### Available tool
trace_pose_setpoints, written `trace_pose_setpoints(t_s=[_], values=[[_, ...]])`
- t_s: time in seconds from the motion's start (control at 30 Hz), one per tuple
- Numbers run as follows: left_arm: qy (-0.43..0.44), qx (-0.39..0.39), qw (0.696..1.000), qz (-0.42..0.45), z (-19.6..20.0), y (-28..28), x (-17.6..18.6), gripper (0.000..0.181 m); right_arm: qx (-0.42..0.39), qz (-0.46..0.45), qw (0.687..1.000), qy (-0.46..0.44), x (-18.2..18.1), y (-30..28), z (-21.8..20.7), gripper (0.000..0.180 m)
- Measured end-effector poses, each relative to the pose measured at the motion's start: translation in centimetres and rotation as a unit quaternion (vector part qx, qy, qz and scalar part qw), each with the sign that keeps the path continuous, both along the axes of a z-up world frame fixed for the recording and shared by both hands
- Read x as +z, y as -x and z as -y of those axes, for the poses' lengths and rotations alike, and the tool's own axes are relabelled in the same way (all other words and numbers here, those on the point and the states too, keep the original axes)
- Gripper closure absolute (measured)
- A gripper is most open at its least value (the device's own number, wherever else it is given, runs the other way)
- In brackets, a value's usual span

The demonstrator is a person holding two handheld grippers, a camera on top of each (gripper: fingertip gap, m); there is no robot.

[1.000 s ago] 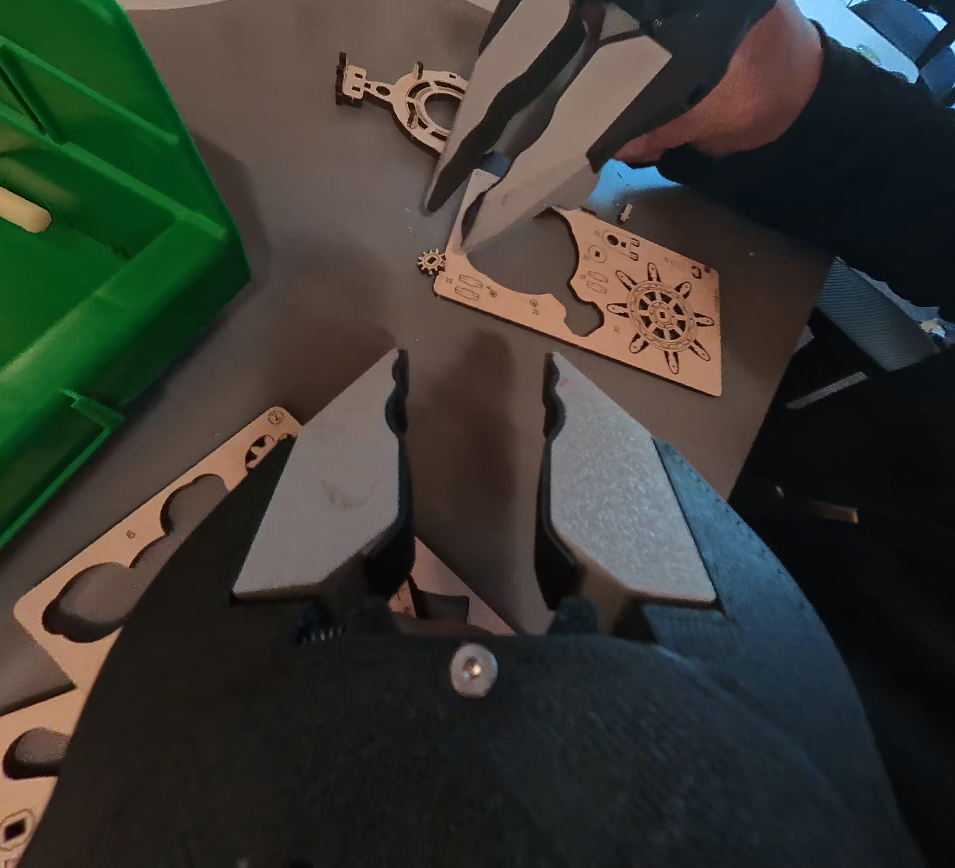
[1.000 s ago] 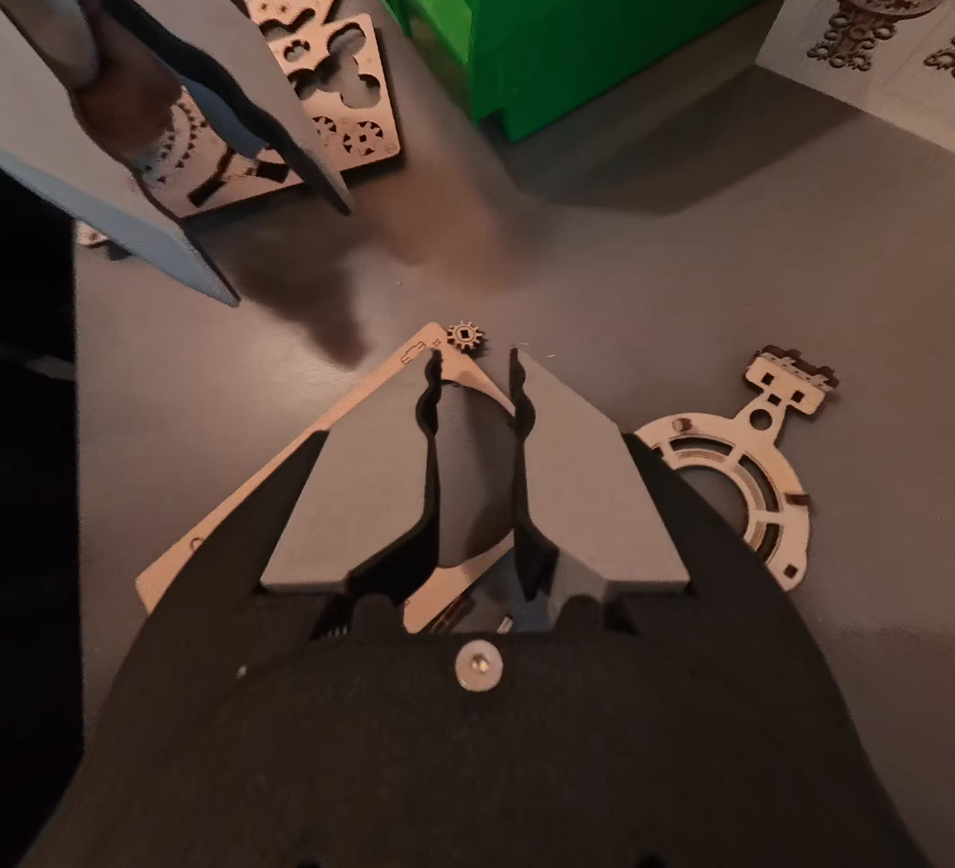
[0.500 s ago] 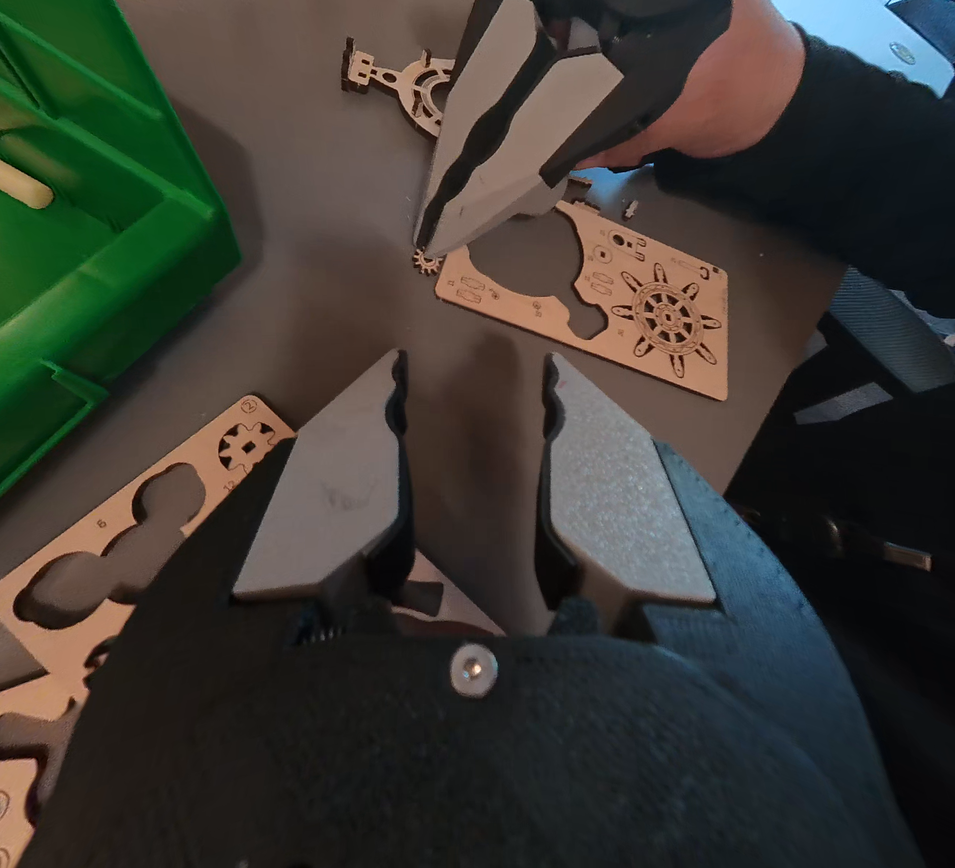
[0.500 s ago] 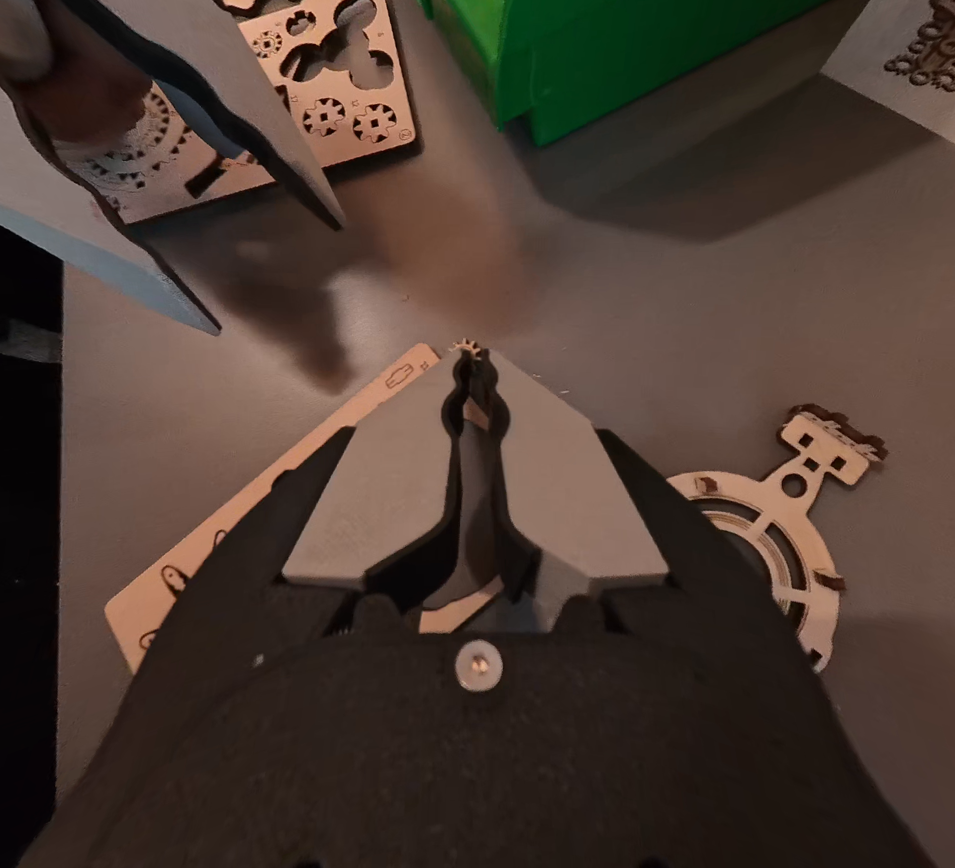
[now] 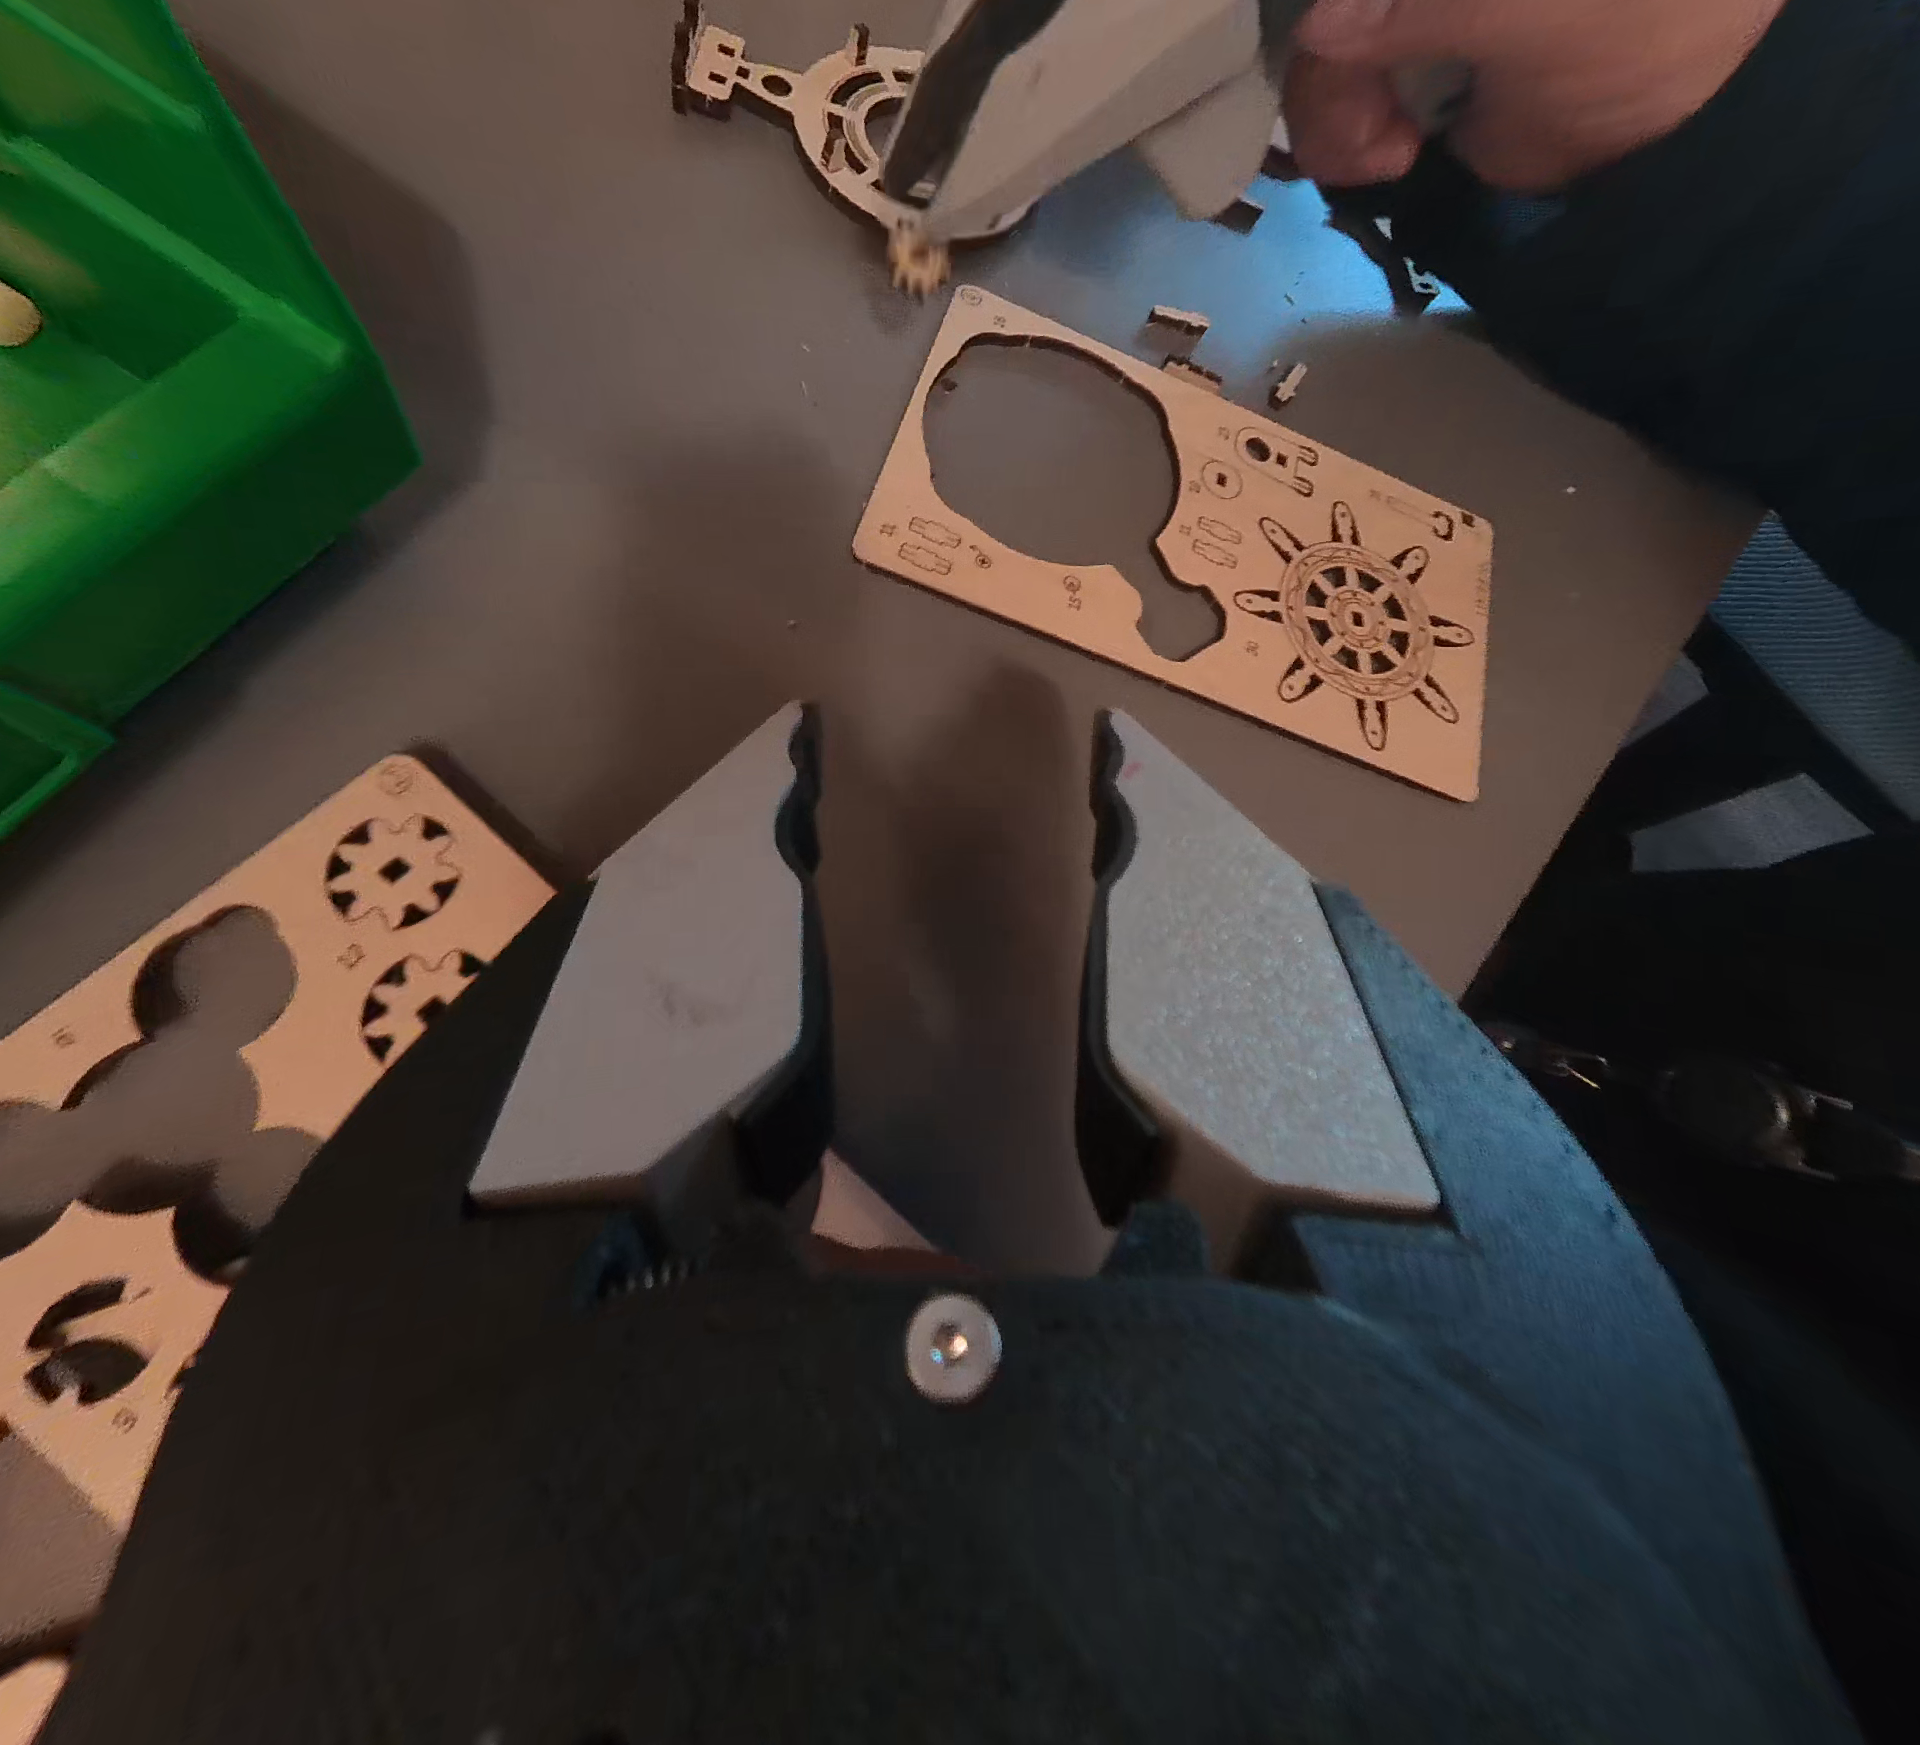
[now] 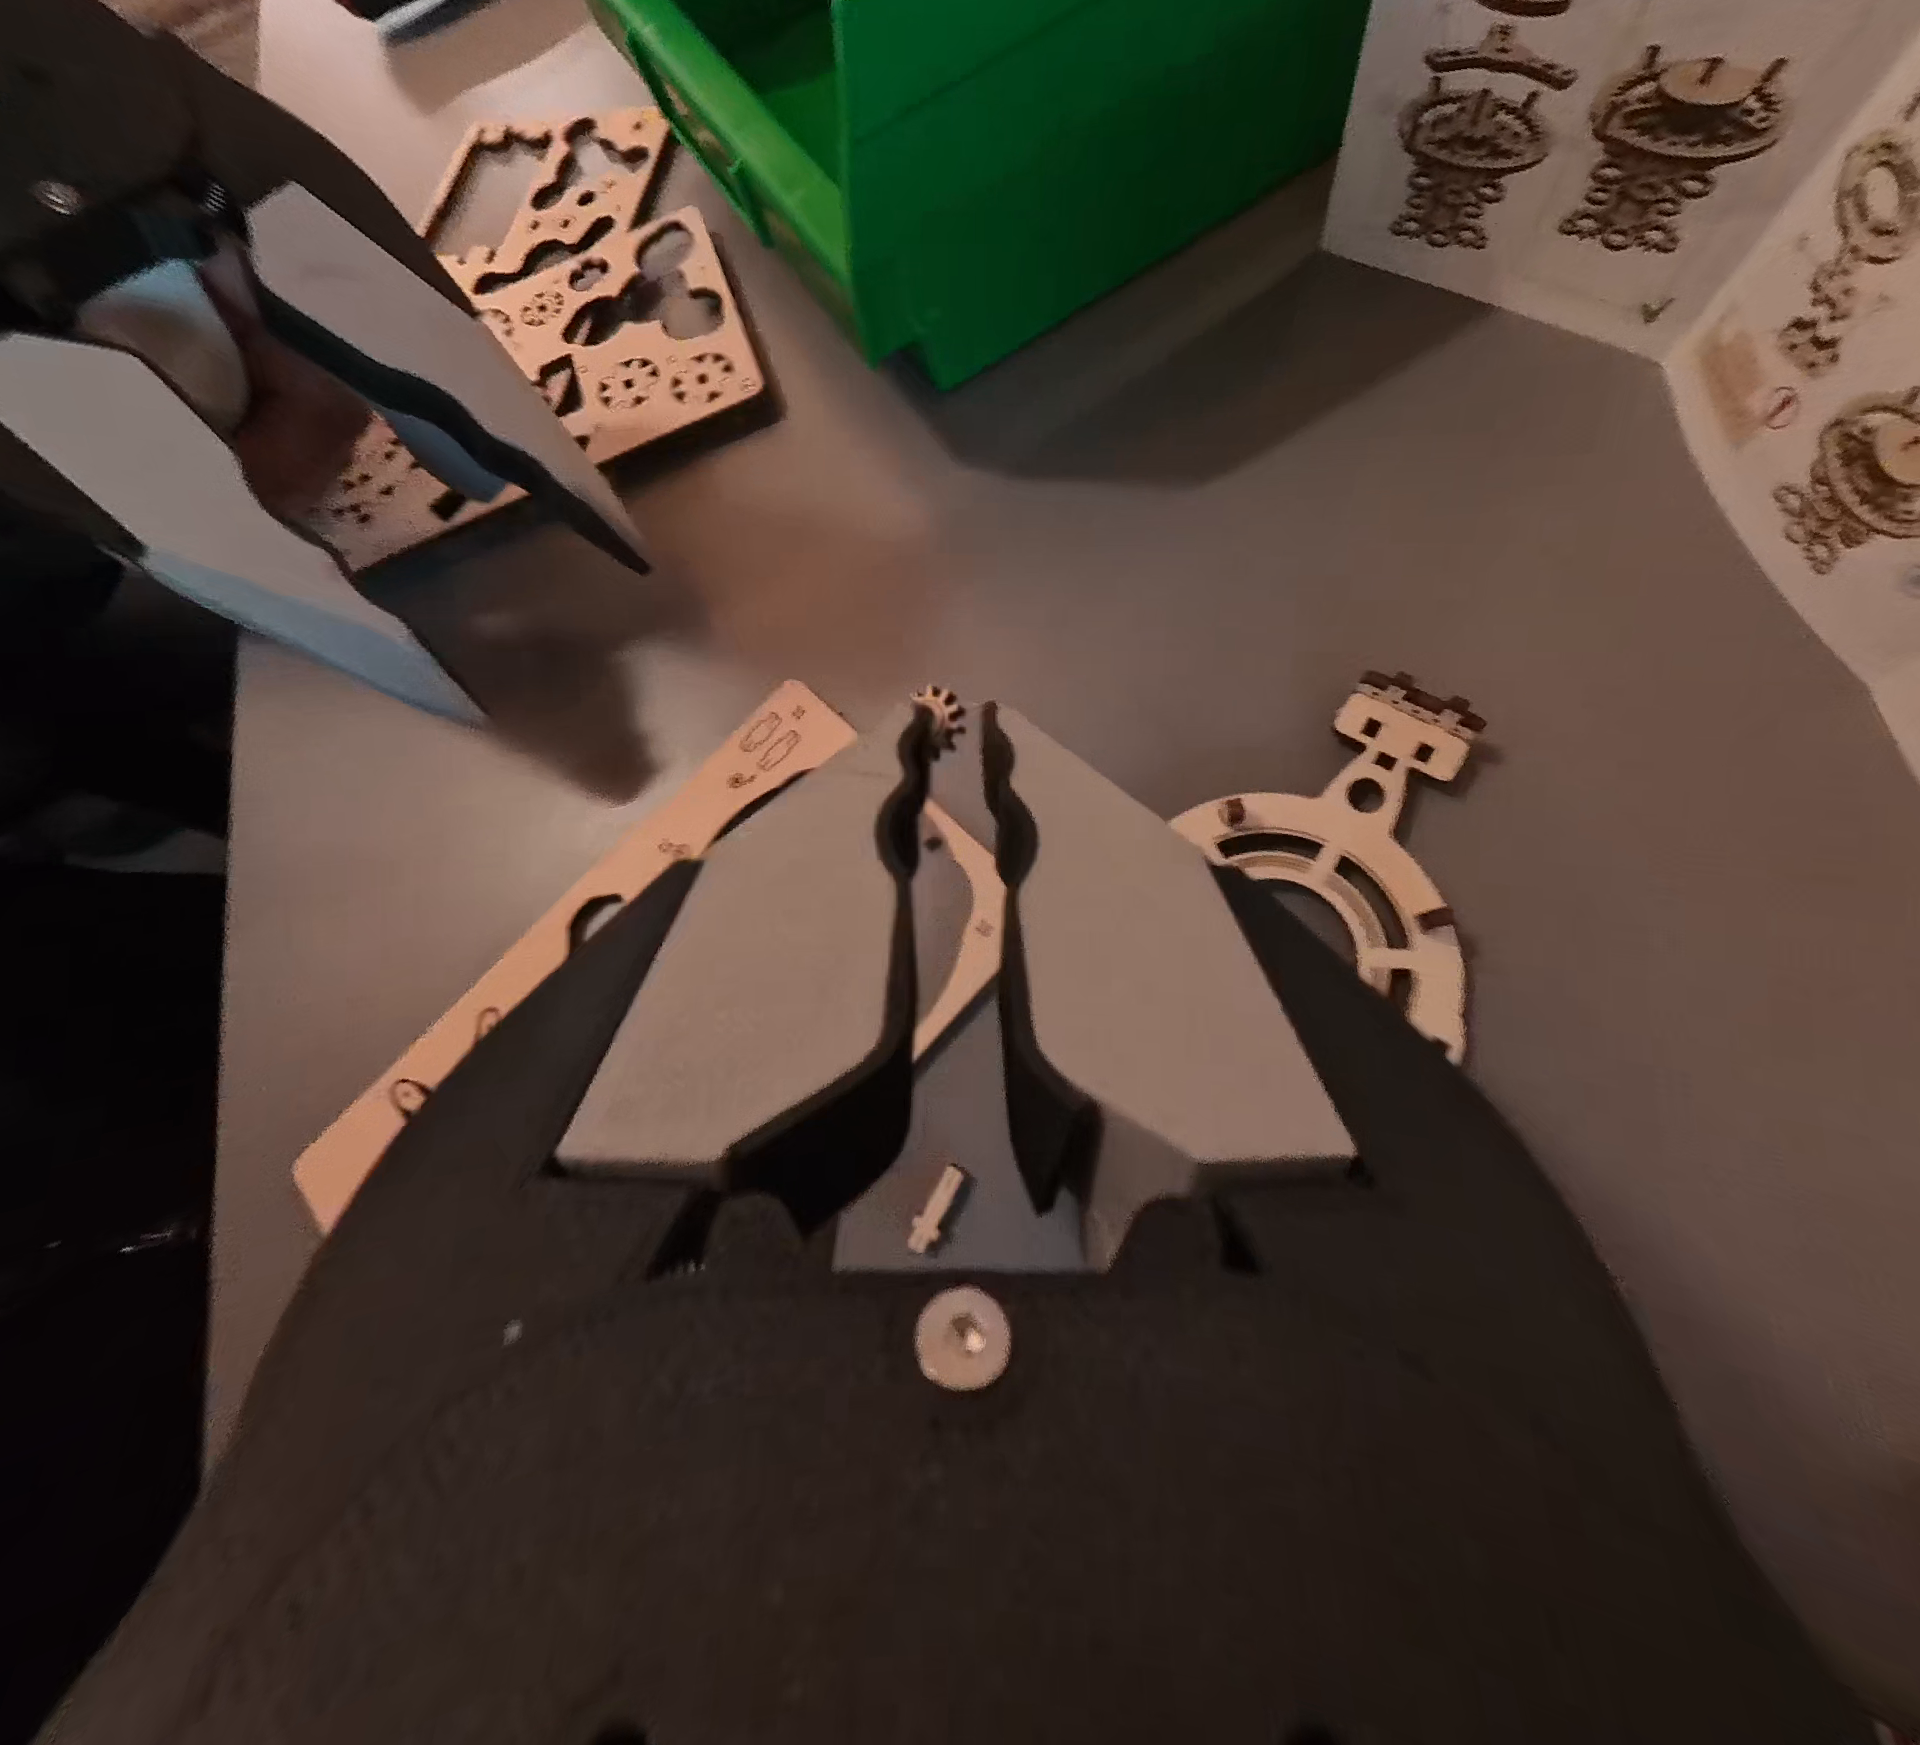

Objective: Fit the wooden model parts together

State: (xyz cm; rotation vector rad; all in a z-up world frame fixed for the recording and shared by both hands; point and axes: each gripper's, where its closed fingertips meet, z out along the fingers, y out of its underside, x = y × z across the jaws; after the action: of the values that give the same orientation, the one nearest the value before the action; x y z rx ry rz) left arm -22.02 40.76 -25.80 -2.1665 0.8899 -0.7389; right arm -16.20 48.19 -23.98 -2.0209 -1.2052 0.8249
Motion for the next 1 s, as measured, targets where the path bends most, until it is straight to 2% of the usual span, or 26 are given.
trace_pose_setpoints(t_s=[0.03,0.13,0.2,0.37,0.47,0.57,0.7,0.83,1.0], values=[[0.000,0.000,1.000,0.002,0.0,-0.1,0.0,0.132,0.001,0.004,1.000,0.004,-0.2,0.1,0.1,0.169],[0.001,-0.001,1.000,0.011,-0.1,-0.2,0.1,0.132,-0.018,0.035,0.999,-0.025,-0.6,-0.3,-0.6,0.180],[0.004,-0.003,1.000,0.010,0.0,-0.2,0.0,0.132,-0.032,0.043,0.998,-0.021,-0.9,-0.7,-1.1,0.179],[-0.007,-0.018,1.000,0.013,0.3,-0.5,0.5,0.132,-0.032,0.062,0.998,-0.008,-1.5,-1.5,-0.9,0.165],[-0.020,-0.058,0.997,0.037,1.1,-2.2,1.8,0.133,-0.051,0.075,0.995,-0.042,-0.2,-3.0,-1.0,0.164],[-0.029,-0.105,0.993,0.040,1.7,-5.0,2.5,0.132,-0.064,0.033,0.996,-0.047,1.8,-4.6,0.0,0.165],[-0.034,-0.163,0.986,-0.016,2.6,-8.6,1.2,0.134,-0.080,-0.030,0.996,-0.039,2.6,-7.0,1.2,0.168],[-0.014,-0.188,0.976,-0.109,3.2,-8.3,-2.0,0.139,-0.085,-0.051,0.994,-0.048,2.6,-8.8,2.2,0.167],[0.010,-0.189,0.976,-0.108,4.3,-5.9,-1.9,0.157,-0.093,-0.062,0.991,-0.079,3.1,-10.9,2.5,0.167]])
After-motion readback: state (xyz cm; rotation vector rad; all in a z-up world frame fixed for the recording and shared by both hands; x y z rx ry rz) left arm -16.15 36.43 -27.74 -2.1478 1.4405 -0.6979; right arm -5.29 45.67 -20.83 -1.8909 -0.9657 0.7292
